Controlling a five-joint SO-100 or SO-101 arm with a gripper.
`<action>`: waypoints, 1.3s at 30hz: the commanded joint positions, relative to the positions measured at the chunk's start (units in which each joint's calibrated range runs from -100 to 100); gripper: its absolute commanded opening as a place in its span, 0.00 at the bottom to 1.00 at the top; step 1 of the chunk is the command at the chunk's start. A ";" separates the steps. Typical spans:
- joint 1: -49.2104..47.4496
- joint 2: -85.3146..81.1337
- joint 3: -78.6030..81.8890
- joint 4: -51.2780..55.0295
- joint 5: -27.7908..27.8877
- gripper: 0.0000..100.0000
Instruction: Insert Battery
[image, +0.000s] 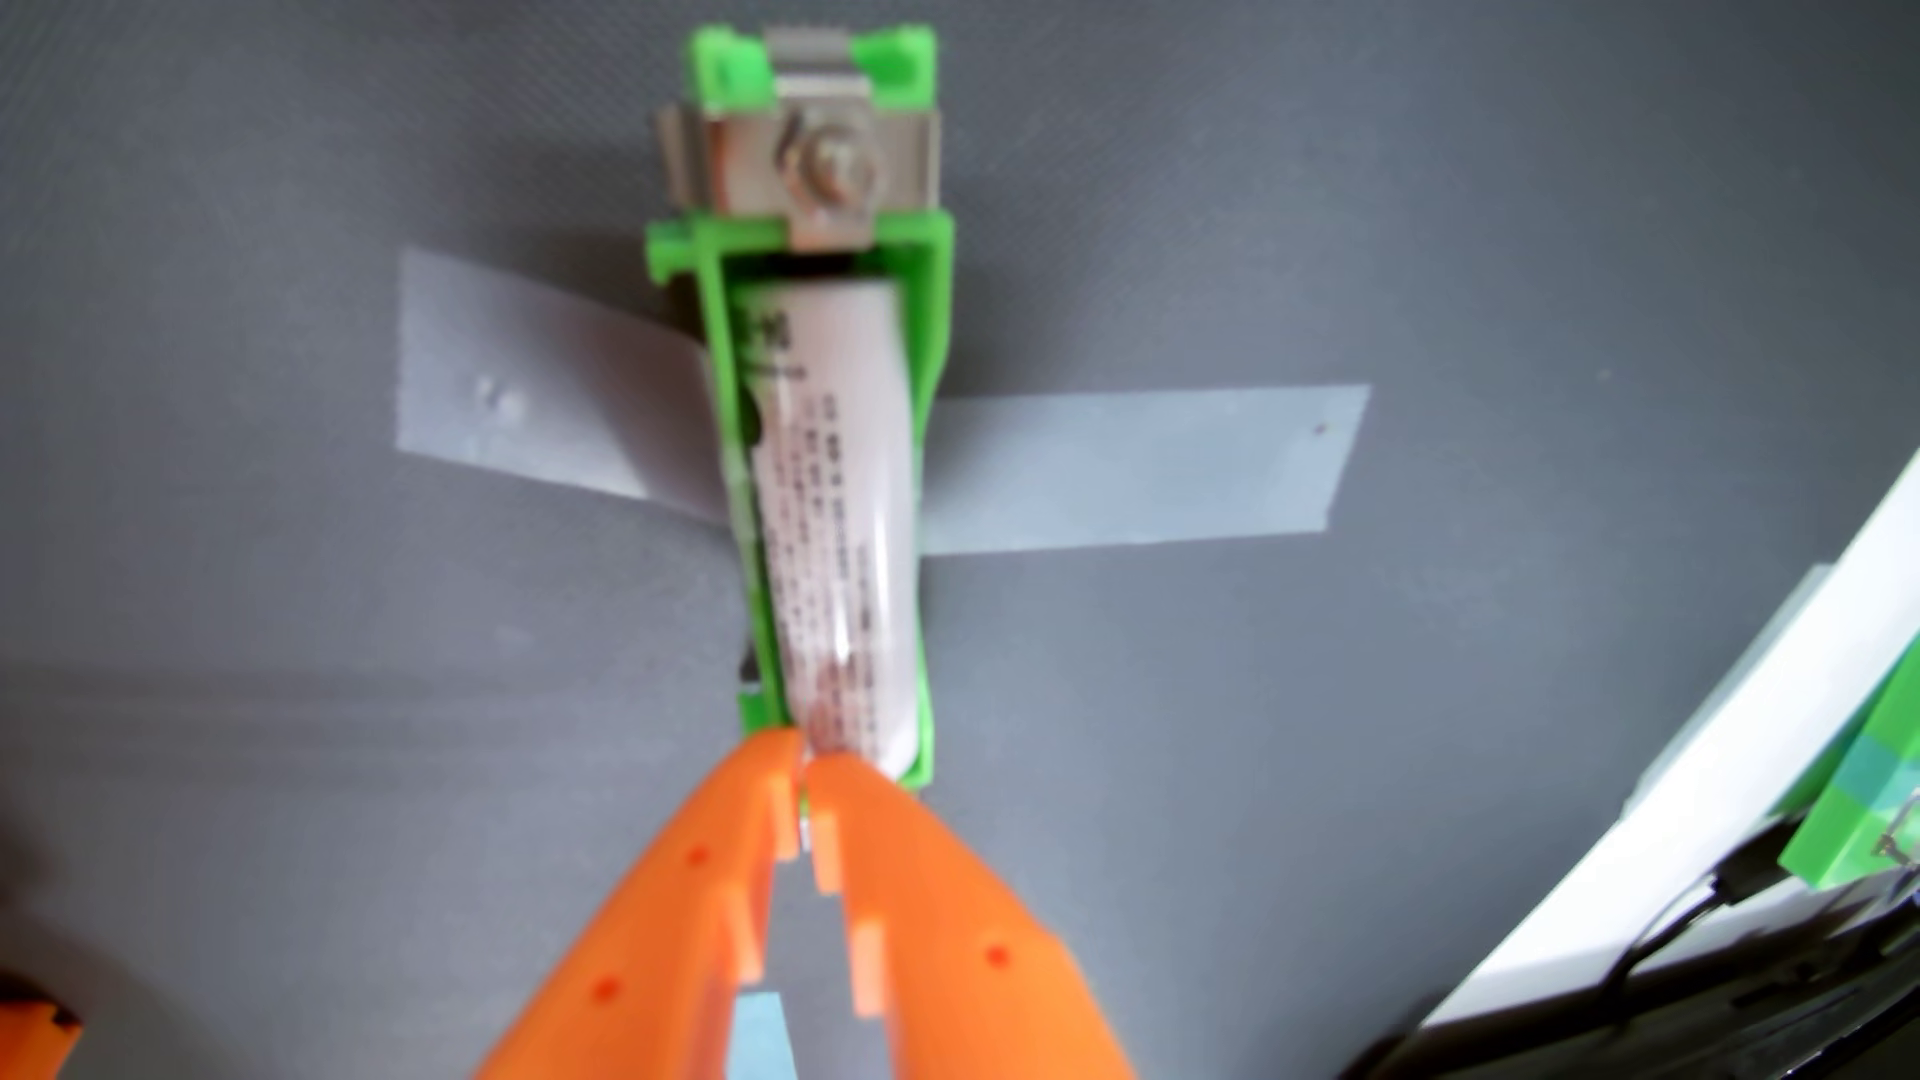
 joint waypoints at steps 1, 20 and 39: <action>-0.32 -1.74 -4.83 2.10 0.20 0.02; -4.93 -1.74 -10.42 13.02 0.15 0.02; 1.69 -19.25 5.43 13.45 3.40 0.01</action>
